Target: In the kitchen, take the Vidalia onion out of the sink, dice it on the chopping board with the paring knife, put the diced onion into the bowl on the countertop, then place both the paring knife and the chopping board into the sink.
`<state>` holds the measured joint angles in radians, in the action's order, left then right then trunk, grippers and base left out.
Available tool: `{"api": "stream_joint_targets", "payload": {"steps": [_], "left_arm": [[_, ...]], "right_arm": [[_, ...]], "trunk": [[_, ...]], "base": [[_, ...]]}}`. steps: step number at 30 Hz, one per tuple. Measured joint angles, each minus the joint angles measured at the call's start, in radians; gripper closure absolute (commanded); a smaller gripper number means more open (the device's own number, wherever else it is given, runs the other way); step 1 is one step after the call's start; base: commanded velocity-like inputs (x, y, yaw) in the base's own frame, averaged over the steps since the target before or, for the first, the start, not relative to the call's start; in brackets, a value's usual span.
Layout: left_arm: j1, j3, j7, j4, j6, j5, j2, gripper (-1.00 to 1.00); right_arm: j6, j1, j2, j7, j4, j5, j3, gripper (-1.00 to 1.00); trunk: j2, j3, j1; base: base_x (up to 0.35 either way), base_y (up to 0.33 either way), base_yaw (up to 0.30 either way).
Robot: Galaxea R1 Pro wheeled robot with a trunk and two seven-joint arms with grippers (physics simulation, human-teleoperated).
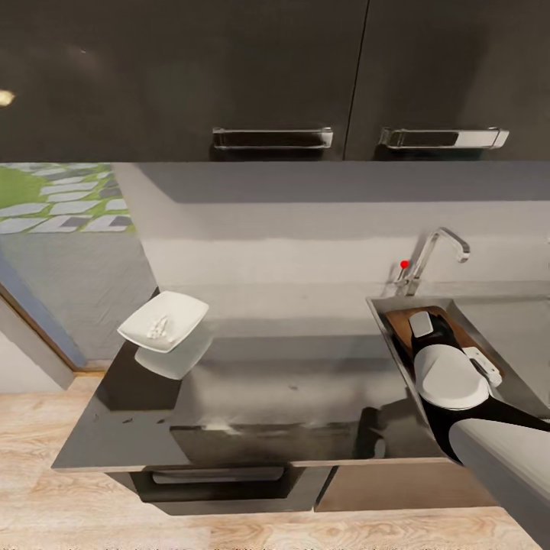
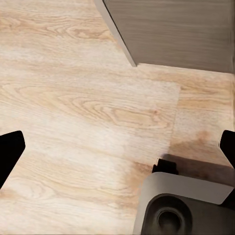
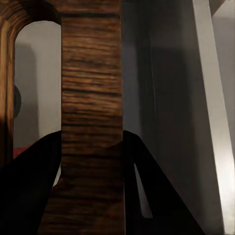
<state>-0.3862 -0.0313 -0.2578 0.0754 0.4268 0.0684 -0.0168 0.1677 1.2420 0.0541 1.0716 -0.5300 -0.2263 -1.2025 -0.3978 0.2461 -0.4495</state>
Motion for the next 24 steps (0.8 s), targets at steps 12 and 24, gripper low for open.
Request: {"api": "stream_joint_targets", "payload": {"steps": [12, 24], "left_arm": [[0.0, 0.0, 0.0, 0.0, 0.0, 0.0, -0.002, -1.0], [0.0, 0.0, 0.0, 0.0, 0.0, 0.0, -0.003, -1.0]], "right_arm": [[0.0, 0.0, 0.001, 0.0, 0.001, 0.0, 0.0, 1.0], [0.0, 0.0, 0.002, 0.0, 0.003, 0.0, 0.0, 1.0]], "trunk": [[0.0, 0.019, 0.0], [0.0, 0.039, 0.0]], "base": [[0.021, -0.06, 0.0], [0.093, 0.0, 0.0]]}}
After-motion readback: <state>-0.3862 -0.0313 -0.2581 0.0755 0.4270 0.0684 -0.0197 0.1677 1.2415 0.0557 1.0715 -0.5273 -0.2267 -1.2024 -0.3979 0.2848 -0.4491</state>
